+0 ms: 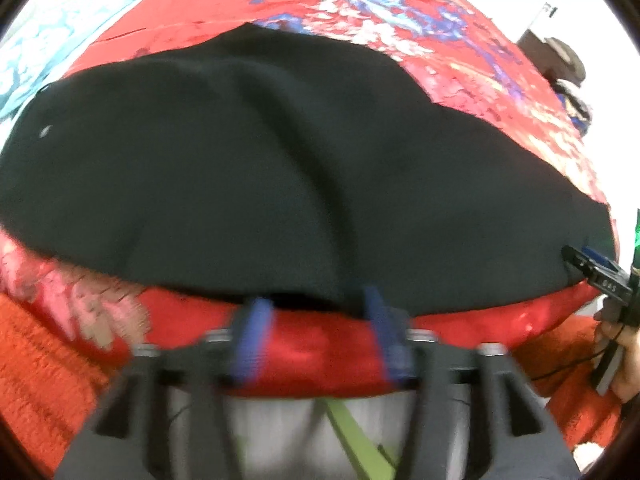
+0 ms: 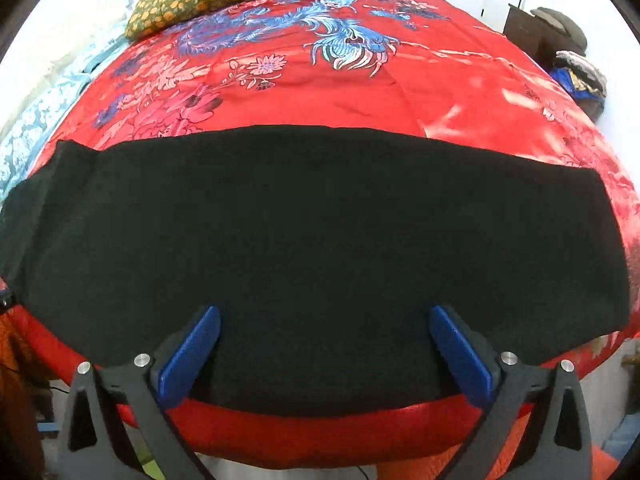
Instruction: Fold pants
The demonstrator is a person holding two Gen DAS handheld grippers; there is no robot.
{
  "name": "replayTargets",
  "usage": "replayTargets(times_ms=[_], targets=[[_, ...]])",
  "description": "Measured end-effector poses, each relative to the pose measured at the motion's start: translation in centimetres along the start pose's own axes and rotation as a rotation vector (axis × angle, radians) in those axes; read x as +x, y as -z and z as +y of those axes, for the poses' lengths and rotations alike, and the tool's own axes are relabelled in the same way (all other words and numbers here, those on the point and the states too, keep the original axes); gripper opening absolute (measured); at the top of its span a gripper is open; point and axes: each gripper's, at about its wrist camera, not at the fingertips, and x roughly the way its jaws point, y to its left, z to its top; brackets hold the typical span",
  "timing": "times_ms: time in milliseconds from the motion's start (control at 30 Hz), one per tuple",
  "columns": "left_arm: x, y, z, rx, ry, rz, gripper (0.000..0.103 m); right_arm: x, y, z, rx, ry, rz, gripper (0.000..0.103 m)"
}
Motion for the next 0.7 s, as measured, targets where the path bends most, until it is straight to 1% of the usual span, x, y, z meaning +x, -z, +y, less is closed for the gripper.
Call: replayTargets(times_ms=[67,100,133,200,233,300,367,400,433,467,500,533,567,600,633,667,700], targets=[[-0.8,0.6,0.9,-0.036,0.011,0.032,0.065,-0.1,0.1,0.1,-0.002,0.006,-0.009,0.103],[-1.7,1.2,1.4,-0.065,0.042,0.049,0.065,-0.2,0.4,0.1,-0.004,0.010,-0.016,0.103],[-2.3,1.6,1.6,-0.077,0.061,0.047,0.065,-0.2,0.3,0.0,-0.004,0.008,-0.020,0.103],[-4.7,2.5,2.4,-0.105,0.101,0.007,0.068,0.0,0.3,0.0,-0.004,0.004,-0.032,0.103],[-5.3,2.3,2.9,-0.115,0.110,-0.013,0.069,0.0,0.3,-0.1,-0.007,0.005,-0.037,0.103],[-6.0,0.5,4.5,-0.144,0.105,-0.060,0.076,0.1,0.2,0.0,-0.008,0.006,-0.044,0.103],[-5.0,-3.1,7.0,-0.171,0.040,-0.081,0.076,0.1,0.3,0.1,-0.008,0.010,-0.049,0.103],[-4.1,-4.5,8.2,-0.173,0.004,-0.075,0.076,0.1,0.3,0.1,-0.008,0.012,-0.051,0.103],[-2.5,-6.4,9.9,-0.179,-0.063,-0.055,0.076,0.0,0.3,0.1,-0.008,0.014,-0.051,0.103],[-1.3,-7.4,11.0,-0.186,-0.113,-0.035,0.074,0.0,0.3,0.1,-0.008,0.014,-0.050,0.103],[0.8,-8.9,13.2,-0.198,-0.212,0.000,0.062,0.0,0.3,0.0,-0.008,0.013,-0.050,0.103],[2.0,-9.7,14.8,-0.203,-0.279,0.002,0.049,0.0,0.3,0.1,-0.008,0.013,-0.051,0.103],[2.4,-10.3,16.3,-0.217,-0.297,-0.029,0.030,0.0,0.3,0.1,-0.009,0.013,-0.052,0.103],[2.2,-10.9,17.3,-0.248,-0.322,-0.062,0.013,0.0,0.3,0.1,-0.010,0.012,-0.054,0.103],[2.0,-11.2,17.9,-0.276,-0.347,-0.066,0.005,0.0,0.3,0.1,-0.011,0.012,-0.058,0.103],[1.9,-11.7,19.0,-0.335,-0.334,-0.073,0.005,0.0,0.4,0.1,-0.012,0.011,-0.062,0.103],[1.9,-11.7,19.7,-0.378,-0.302,-0.072,0.005,0.0,0.4,0.1,-0.014,0.010,-0.066,0.103]])
